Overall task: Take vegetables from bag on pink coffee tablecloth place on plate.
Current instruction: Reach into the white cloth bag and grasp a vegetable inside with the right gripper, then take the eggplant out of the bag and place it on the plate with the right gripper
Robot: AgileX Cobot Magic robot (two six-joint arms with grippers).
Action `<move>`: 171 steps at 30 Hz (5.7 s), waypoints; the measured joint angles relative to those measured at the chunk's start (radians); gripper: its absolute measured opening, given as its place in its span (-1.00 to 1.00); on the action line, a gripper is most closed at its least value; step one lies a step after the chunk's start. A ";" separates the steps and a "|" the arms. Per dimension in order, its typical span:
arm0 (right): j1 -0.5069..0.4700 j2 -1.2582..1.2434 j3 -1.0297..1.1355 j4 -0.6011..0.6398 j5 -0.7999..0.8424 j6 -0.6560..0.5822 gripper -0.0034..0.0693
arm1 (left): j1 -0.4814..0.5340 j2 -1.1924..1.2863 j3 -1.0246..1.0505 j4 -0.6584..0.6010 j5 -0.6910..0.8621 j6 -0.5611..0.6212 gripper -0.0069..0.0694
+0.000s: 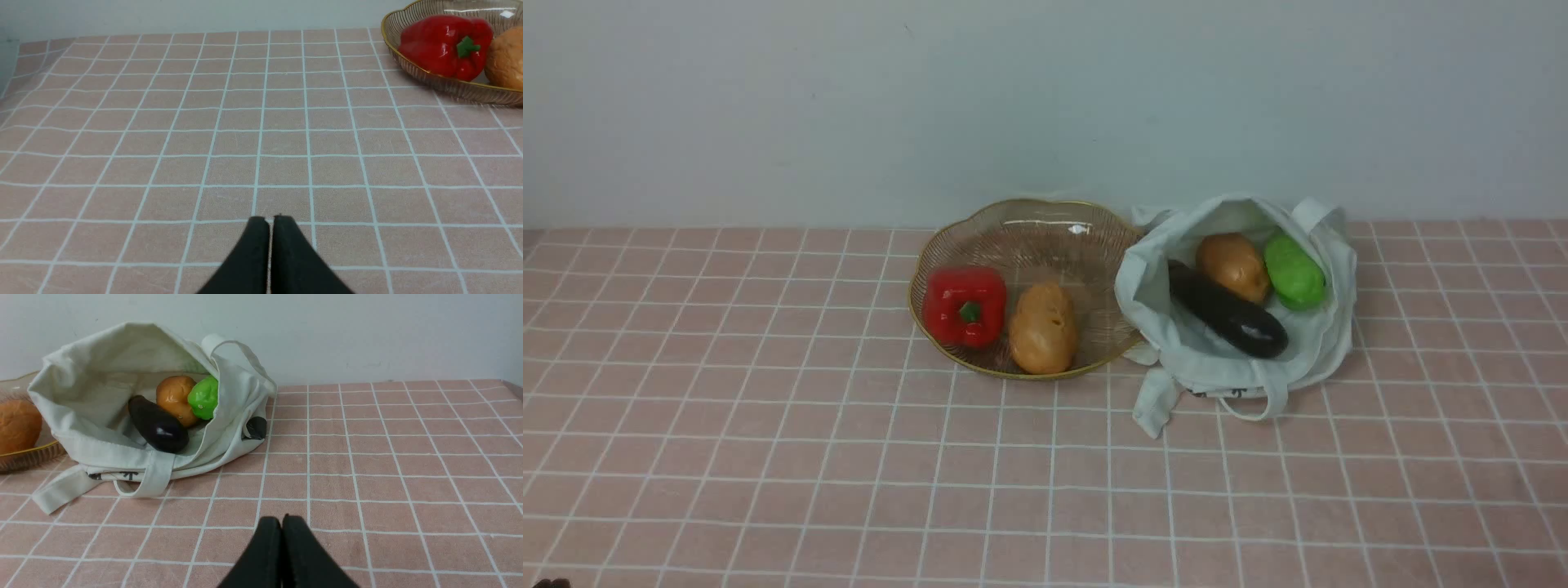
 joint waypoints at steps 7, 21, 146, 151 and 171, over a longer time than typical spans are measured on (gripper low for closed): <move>0.000 0.000 0.000 0.000 0.000 0.000 -0.95 | 0.000 0.000 0.000 0.000 0.000 0.000 -0.83; 0.000 0.000 0.000 0.000 0.000 0.000 -0.95 | 0.000 0.000 0.000 0.000 0.000 0.000 -0.83; 0.507 1.416 -1.172 0.373 0.642 -0.228 0.15 | 0.000 0.000 0.000 0.000 0.000 0.000 -0.83; 0.565 1.651 -1.345 0.367 0.456 -0.227 0.15 | 0.000 0.000 0.000 0.000 0.000 0.000 -0.83; 0.539 2.232 -1.939 -0.077 0.588 0.198 0.69 | 0.000 0.000 0.000 0.000 0.000 0.000 -0.83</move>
